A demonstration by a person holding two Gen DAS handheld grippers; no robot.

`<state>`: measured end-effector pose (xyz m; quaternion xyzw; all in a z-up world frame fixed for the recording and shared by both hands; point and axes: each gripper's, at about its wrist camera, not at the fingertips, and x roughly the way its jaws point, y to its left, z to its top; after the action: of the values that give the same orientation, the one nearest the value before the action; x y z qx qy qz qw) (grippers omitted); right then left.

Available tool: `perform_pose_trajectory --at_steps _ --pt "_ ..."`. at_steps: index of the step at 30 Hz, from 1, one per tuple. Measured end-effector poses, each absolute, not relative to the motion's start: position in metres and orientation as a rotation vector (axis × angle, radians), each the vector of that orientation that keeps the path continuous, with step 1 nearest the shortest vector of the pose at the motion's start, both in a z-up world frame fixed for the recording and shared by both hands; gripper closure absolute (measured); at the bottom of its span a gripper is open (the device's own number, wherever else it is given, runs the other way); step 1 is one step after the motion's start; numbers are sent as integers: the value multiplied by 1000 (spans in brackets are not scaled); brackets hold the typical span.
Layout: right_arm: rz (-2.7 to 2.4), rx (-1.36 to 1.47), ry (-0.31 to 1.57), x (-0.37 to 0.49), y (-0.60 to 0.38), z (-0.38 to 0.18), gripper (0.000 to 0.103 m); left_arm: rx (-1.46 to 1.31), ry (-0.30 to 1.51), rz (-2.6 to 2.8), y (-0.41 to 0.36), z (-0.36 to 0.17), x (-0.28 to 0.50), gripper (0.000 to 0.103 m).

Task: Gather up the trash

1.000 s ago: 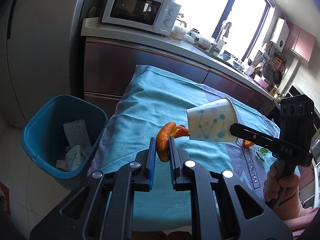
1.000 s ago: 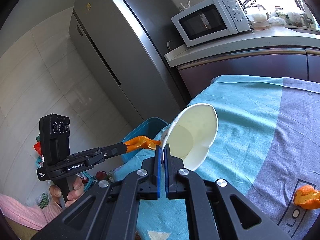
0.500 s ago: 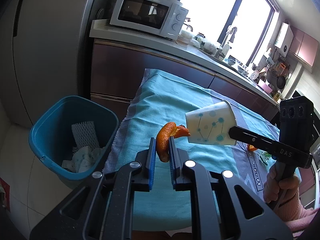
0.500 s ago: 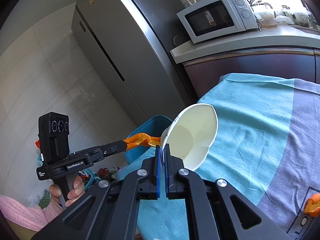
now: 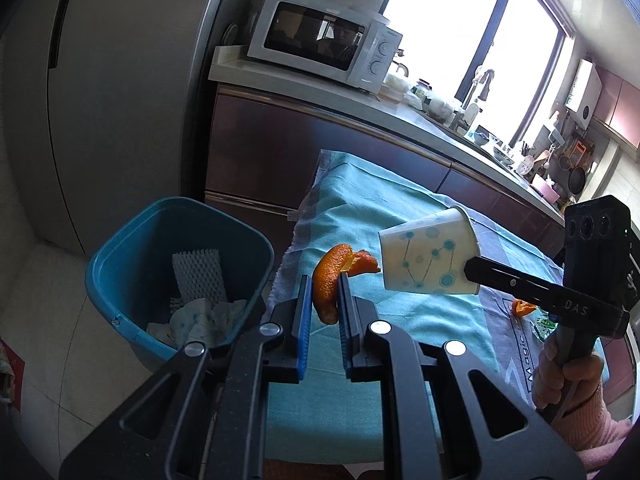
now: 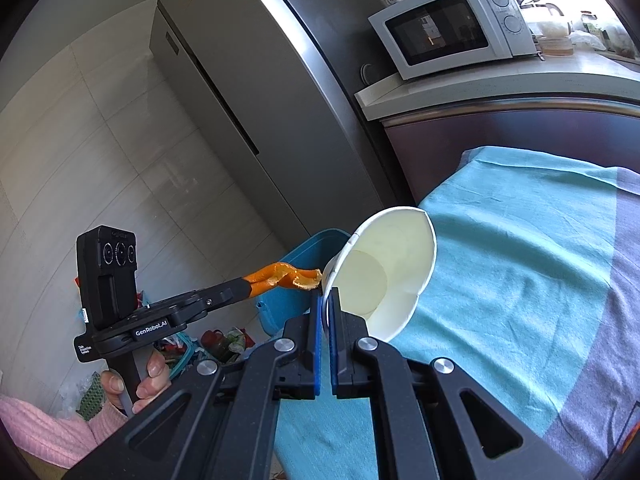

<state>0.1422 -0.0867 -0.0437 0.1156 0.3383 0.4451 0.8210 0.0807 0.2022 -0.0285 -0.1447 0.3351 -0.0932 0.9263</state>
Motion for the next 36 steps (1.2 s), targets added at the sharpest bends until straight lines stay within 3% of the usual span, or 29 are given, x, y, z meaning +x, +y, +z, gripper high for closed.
perform_pose_trajectory --at_steps 36 --pt "1041 123 795 161 7 -36 101 -359 695 -8 269 -54 90 90"
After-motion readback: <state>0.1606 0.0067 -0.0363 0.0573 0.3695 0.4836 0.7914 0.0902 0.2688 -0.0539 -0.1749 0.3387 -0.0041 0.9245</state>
